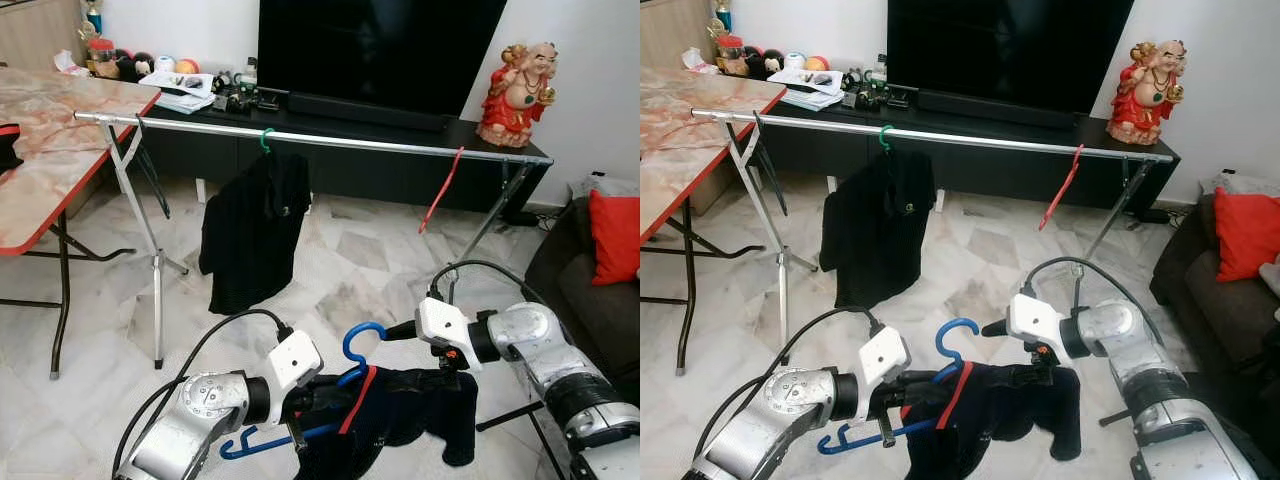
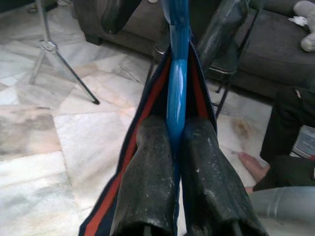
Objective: Hang hanger
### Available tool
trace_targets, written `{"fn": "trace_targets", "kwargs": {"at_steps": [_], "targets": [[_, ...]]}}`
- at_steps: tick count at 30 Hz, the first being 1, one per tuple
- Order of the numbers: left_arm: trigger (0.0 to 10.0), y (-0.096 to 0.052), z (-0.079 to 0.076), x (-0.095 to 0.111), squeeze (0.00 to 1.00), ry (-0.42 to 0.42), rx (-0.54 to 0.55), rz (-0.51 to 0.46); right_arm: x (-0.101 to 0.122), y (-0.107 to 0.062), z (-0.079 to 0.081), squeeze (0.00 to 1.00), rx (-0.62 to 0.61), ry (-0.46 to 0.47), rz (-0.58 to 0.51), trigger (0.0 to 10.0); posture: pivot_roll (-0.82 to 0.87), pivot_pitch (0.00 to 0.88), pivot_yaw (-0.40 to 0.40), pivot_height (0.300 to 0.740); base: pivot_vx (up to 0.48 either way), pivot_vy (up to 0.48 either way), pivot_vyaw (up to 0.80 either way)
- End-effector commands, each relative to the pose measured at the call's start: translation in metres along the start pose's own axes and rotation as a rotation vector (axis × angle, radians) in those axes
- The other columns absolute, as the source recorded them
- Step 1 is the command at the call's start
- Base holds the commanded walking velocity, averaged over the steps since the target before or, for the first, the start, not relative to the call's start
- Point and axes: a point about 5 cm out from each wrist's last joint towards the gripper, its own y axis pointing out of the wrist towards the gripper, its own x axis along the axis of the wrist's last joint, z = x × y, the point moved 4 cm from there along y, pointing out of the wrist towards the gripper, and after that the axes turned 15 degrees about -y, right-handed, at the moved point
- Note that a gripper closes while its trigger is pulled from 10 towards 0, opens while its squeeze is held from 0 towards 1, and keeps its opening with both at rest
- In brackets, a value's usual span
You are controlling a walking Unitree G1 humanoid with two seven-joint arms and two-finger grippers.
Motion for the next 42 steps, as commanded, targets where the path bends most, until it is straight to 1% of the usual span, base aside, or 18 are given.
{"fn": "trace_targets", "kwargs": {"at_steps": [1,2,7,11,14,18,22,23,24,29,37,42], "targets": [[10.0,0.005,-0.014,0.013,0.0,0.036,-0.07,-0.03,0.0,-0.001,0.004,0.0,0.036,0.005,-0.016,10.0,0.21,0.0,-0.137,0.74,0.0,0.0,0.0],[10.0,0.005,-0.015,0.013,0.0,0.042,-0.071,-0.026,-0.001,0.0,0.009,0.0,0.066,0.015,-0.021,10.0,0.21,0.0,-0.137,0.74,0.0,0.0,0.0],[10.0,0.004,-0.014,0.012,0.0,0.052,-0.071,-0.011,-0.001,0.002,0.016,0.0,0.127,0.049,-0.054,10.0,0.21,0.0,-0.133,0.74,0.0,0.0,0.0],[10.0,0.004,-0.014,0.013,0.0,0.054,-0.071,-0.008,-0.007,0.003,0.022,0.0,0.155,0.053,-0.022,10.0,0.21,0.0,-0.13,0.74,0.0,0.0,0.0],[10.0,0.005,-0.014,0.015,0.0,0.06,-0.073,-0.01,-0.013,0.004,0.032,0.0,0.206,0.066,0.002,10.0,0.21,0.0,-0.133,0.74,0.0,0.0,0.0],[10.0,0.006,-0.014,0.017,0.0,0.065,-0.073,-0.013,-0.016,0.007,0.035,0.0,0.212,0.068,0.025,10.0,0.22,0.0,-0.135,0.74,0.0,0.0,0.0],[10.0,0.009,-0.018,0.022,0.0,0.068,-0.089,-0.026,-0.018,0.012,0.039,0.0,0.224,0.066,0.034,10.0,0.22,0.0,-0.137,0.74,0.0,0.0,0.0],[10.0,0.011,-0.018,0.022,0.0,0.077,-0.092,-0.019,-0.018,0.015,0.04,0.0,0.227,0.062,0.034,1.9,0.22,0.0,-0.138,0.74,0.0,0.0,0.0],[10.0,0.011,-0.019,0.022,0.0,0.078,-0.094,-0.018,-0.018,0.016,0.04,0.0,0.221,0.063,0.031,0.0,0.23,0.0,-0.14,0.74,0.0,0.0,0.0],[10.0,0.016,-0.023,0.026,0.0,0.077,-0.11,-0.028,-0.013,0.02,0.034,0.0,0.191,0.066,0.007,0.0,0.23,0.0,-0.142,0.74,0.0,0.0,0.0],[10.0,0.019,-0.025,0.025,0.0,0.073,-0.119,-0.026,-0.011,0.021,0.033,0.0,0.185,0.064,0.004,0.0,0.23,0.0,-0.144,0.74,0.0,0.0,0.0],[10.0,0.02,-0.025,0.023,0.0,0.081,-0.12,-0.019,-0.008,0.022,0.03,0.0,0.174,0.076,-0.023,0.0,0.23,0.0,-0.143,0.74,0.0,0.0,0.0]]}}
